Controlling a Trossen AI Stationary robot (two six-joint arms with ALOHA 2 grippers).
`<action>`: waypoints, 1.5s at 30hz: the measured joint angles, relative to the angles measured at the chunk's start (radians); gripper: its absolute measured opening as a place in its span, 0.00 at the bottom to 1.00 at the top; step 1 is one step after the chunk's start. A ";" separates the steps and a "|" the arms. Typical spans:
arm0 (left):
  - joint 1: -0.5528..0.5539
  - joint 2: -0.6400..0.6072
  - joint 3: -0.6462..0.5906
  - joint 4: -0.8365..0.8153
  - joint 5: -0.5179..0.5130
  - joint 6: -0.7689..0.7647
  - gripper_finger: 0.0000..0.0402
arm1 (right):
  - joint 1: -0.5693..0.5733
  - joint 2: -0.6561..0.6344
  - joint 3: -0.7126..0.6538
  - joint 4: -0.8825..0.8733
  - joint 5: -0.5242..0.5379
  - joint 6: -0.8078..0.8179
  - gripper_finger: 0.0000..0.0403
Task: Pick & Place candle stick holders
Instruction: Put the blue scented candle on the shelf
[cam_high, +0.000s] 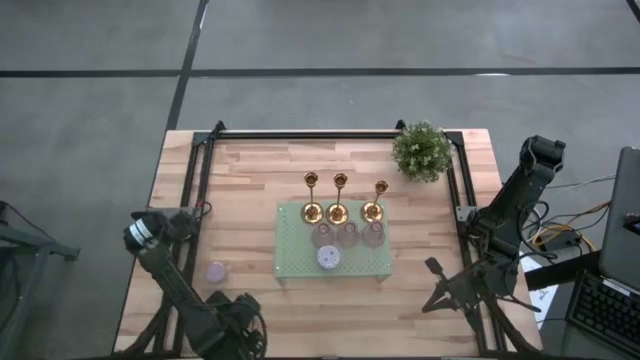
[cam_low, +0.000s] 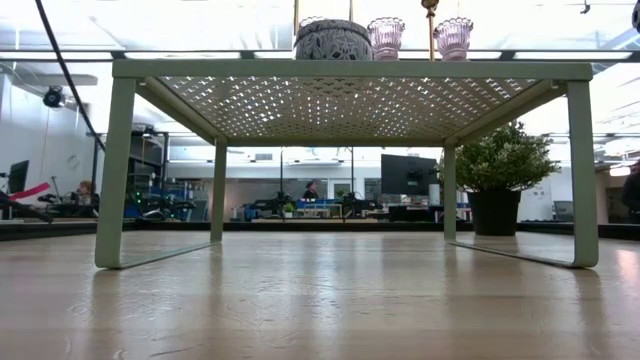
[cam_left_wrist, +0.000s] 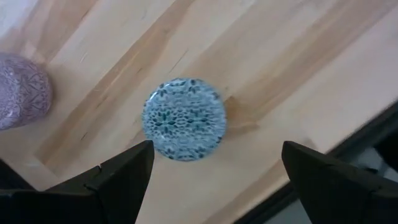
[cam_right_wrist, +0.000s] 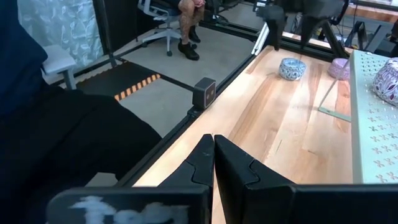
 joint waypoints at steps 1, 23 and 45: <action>0.000 0.000 -0.018 0.012 0.011 0.002 0.89 | 0.000 0.000 0.000 0.000 0.000 0.000 0.02; 0.005 -0.006 -0.270 0.263 0.053 0.026 0.87 | 0.000 0.001 -0.006 0.001 0.000 0.007 0.02; 0.021 -0.007 -0.273 0.326 -0.016 0.049 0.72 | 0.000 0.002 -0.008 0.001 0.003 0.007 0.02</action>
